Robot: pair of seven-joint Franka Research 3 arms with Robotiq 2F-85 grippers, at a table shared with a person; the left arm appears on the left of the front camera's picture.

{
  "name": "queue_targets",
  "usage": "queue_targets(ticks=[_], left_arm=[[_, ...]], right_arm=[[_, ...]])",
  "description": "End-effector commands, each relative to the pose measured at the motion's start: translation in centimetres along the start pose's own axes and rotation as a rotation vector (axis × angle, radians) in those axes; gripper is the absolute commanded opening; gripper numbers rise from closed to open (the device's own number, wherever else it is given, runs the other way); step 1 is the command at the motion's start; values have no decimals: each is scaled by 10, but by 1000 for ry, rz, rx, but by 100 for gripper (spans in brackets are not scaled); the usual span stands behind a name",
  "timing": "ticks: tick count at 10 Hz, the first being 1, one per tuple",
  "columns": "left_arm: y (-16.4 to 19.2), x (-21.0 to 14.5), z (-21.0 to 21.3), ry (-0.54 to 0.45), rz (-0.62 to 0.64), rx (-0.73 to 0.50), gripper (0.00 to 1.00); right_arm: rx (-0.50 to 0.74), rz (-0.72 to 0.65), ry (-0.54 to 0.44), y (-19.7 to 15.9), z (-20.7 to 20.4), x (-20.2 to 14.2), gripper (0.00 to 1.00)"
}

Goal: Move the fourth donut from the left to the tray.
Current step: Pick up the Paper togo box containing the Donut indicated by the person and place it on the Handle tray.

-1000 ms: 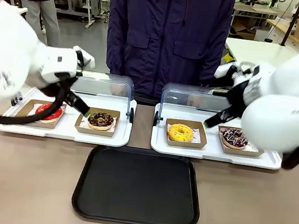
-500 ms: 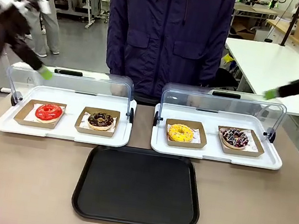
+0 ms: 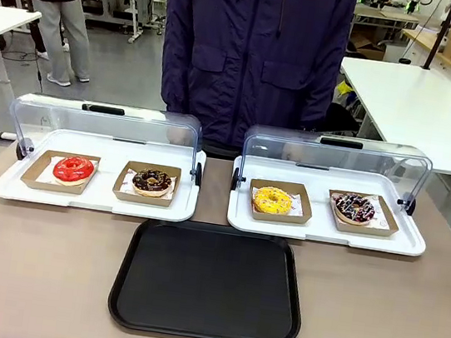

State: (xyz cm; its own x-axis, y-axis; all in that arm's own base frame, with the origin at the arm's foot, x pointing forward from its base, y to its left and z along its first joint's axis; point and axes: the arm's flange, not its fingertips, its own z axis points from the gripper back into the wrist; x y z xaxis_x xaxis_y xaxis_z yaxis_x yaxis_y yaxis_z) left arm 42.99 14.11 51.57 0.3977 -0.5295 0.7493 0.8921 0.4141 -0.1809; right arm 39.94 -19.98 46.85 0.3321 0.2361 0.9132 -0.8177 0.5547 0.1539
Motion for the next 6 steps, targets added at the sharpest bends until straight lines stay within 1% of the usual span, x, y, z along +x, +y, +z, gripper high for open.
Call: queue_targets(ticks=[1, 3, 4, 5, 6], left_arm=[[19, -19, 13, -89, 0, -23, 100], [27, -42, 25, -160, 9, -15, 100], [30, -49, 33, -166, 18, 0, 100], [28, -59, 37, -183, 23, 13, 100], [29, -57, 39, -187, 17, 22, 100]], right_arm=[[19, 27, -52, -15, 4, -12, 100], [7, 43, -100, -17, 17, -18, 100], [4, 52, -92, -17, 14, -18, 100], [11, 59, -114, -17, 16, -16, 100], [10, 66, -125, -19, 16, -15, 100]])
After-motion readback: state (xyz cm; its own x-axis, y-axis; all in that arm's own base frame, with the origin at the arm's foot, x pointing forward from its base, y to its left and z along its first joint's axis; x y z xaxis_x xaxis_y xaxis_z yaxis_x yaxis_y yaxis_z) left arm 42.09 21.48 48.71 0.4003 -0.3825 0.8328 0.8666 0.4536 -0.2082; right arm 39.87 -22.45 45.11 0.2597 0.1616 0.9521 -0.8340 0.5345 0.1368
